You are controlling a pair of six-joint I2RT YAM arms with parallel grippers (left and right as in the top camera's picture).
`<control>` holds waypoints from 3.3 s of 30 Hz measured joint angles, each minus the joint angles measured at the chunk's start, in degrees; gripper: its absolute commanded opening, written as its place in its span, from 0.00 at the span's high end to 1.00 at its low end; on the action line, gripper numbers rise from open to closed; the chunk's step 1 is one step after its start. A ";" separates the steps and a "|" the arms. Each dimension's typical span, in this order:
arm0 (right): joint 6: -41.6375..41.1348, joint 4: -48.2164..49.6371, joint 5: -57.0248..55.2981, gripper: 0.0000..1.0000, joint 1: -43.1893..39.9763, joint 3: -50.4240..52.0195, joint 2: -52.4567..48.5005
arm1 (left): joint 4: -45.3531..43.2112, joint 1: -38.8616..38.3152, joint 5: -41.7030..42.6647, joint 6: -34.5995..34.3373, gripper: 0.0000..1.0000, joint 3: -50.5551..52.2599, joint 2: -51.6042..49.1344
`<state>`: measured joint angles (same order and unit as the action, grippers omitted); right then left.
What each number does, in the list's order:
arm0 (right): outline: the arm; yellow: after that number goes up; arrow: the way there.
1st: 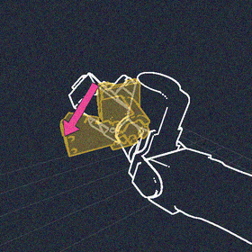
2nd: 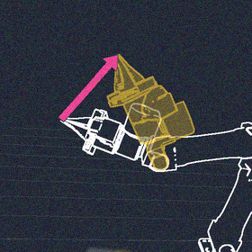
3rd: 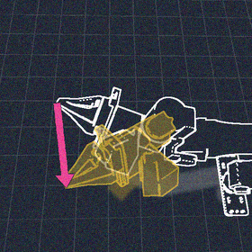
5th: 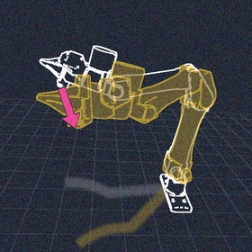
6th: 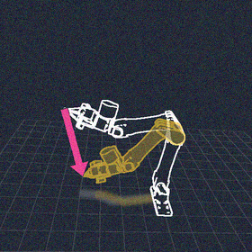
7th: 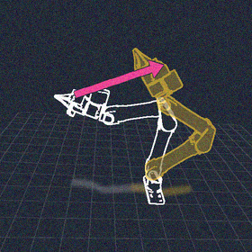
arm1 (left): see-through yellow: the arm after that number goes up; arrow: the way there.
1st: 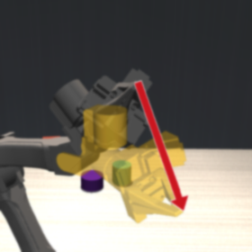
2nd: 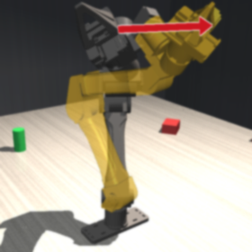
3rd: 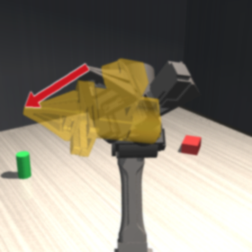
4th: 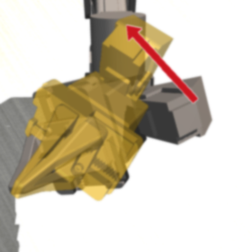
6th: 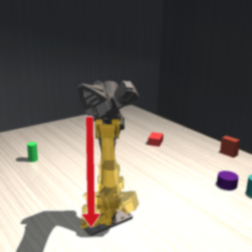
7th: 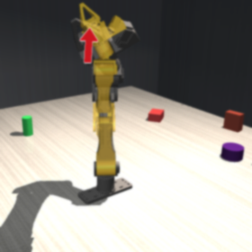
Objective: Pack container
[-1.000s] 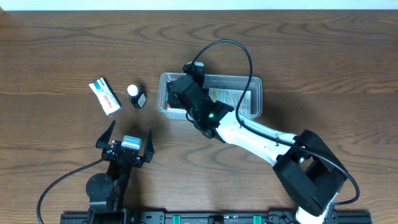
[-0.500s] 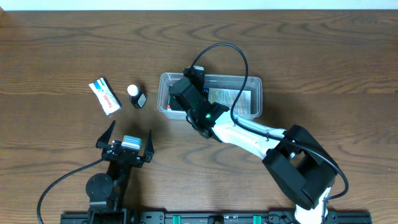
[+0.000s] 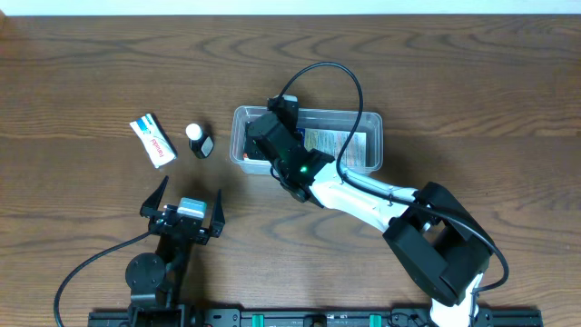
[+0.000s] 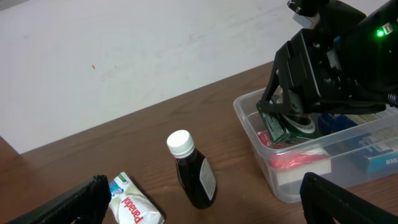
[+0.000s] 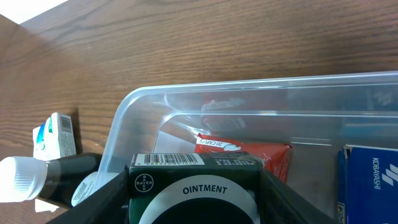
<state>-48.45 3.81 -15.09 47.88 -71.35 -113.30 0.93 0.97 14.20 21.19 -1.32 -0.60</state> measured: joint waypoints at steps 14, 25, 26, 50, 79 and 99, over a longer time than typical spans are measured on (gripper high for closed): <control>-0.35 0.74 0.02 0.31 0.00 0.00 0.00 | 0.00 0.00 0.00 0.00 0.02 0.00 0.00; 2.10 3.72 0.07 0.23 0.00 -0.07 0.63 | 0.00 0.00 0.00 0.00 0.02 0.00 0.00; 3.08 3.43 0.00 0.21 0.00 -0.07 1.22 | 0.00 0.00 0.00 0.00 0.02 0.00 0.00; 7.39 -40.35 -29.11 0.01 -25.64 -0.98 40.24 | 0.00 0.00 0.00 0.00 0.02 0.00 0.00; -7.98 -49.90 -6.67 0.01 -57.35 4.31 19.93 | -0.04 0.00 2.05 -1.99 0.02 -0.42 -0.24; -8.02 -49.90 -4.76 0.01 -57.35 4.46 19.93 | 40.57 5.62 10.99 -6.25 0.02 -61.40 -58.62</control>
<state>-56.47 -46.09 -19.86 -9.47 -66.89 -93.36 41.50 6.59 25.19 14.94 -62.72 -59.22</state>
